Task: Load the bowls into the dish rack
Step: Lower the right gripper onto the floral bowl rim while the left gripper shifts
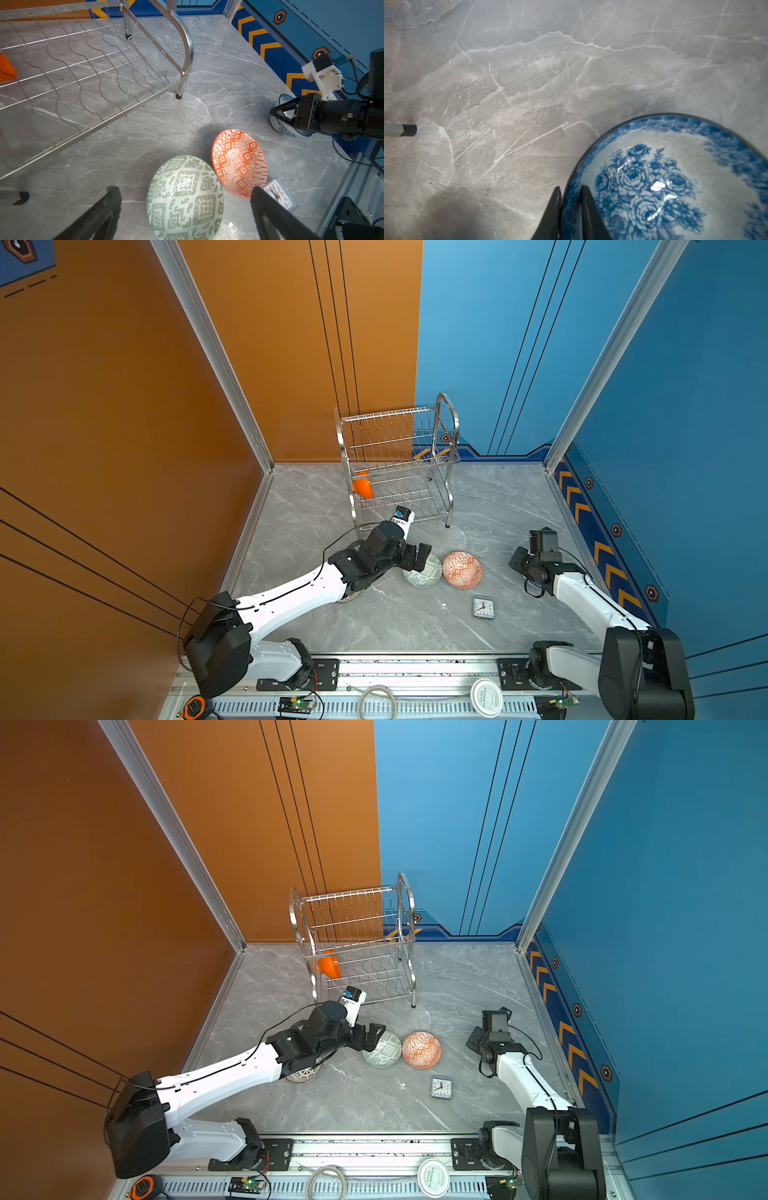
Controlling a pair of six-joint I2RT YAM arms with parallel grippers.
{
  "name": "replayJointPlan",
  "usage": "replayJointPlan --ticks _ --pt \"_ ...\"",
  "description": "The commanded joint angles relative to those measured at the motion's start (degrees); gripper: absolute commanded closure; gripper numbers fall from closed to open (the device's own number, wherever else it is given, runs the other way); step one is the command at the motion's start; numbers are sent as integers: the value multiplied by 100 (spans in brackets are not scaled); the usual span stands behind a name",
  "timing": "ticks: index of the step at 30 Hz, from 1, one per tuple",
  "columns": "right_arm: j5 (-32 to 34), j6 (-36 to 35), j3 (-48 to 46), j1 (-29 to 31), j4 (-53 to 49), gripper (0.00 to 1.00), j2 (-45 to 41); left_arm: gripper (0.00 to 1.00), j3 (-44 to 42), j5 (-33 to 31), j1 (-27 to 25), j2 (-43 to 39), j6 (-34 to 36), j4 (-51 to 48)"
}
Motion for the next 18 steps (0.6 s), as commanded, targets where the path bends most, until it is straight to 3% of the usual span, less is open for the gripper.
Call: replayJointPlan --ticks 1,11,18 --pt "-103 -154 398 392 -103 100 329 2 -114 -134 115 -243 -7 -127" --pt "484 -1000 1970 1616 -645 100 1939 2 -593 -193 557 -961 -258 -185" --pt "792 -1335 2572 1995 -854 100 2648 2 -983 -184 813 -1376 -546 -167"
